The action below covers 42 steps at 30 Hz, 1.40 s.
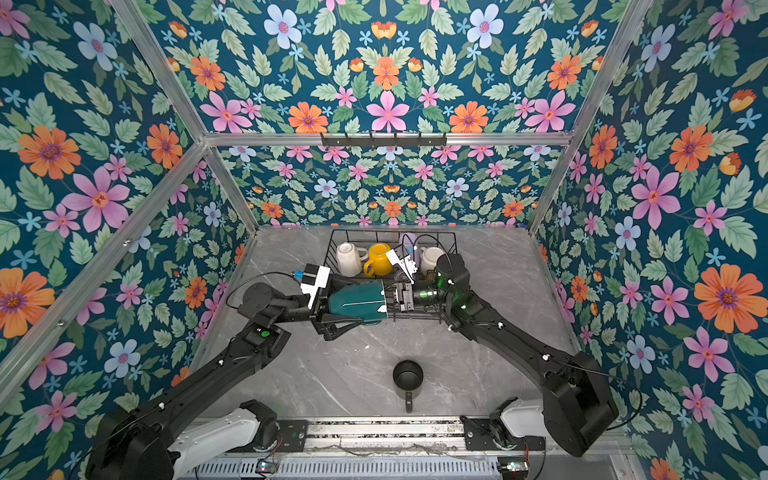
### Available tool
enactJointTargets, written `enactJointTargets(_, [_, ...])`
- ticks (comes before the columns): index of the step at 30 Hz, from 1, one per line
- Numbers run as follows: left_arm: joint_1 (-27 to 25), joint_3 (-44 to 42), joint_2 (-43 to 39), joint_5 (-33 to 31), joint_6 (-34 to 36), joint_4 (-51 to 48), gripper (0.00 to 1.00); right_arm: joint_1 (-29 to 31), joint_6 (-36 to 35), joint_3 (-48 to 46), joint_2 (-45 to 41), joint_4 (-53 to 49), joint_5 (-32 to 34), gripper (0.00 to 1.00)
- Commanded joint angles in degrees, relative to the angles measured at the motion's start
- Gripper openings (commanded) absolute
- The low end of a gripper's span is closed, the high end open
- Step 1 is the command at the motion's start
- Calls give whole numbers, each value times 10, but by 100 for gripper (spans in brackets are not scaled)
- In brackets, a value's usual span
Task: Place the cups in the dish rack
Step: 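Open the right gripper and withdraw it from the green-and-cream mug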
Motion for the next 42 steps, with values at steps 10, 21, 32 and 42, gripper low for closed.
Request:
enactJointTargets(10, [-3,-3,2,3,-15,33,55,8,21,3,10,25,7,0])
enactJointTargets(21, [-3,-4,-12,-17,-5,29,0,8,18,11,12,-9,18,12])
enactJointTargets(32, [-2,-4,-35,-56,29,-15,0,-12,8,-1,-14,-48,37,32])
enactJointTargets(42, [-2,40,-38,-139,108,-177,0,-75,-36,-45,-100,-159,95,55])
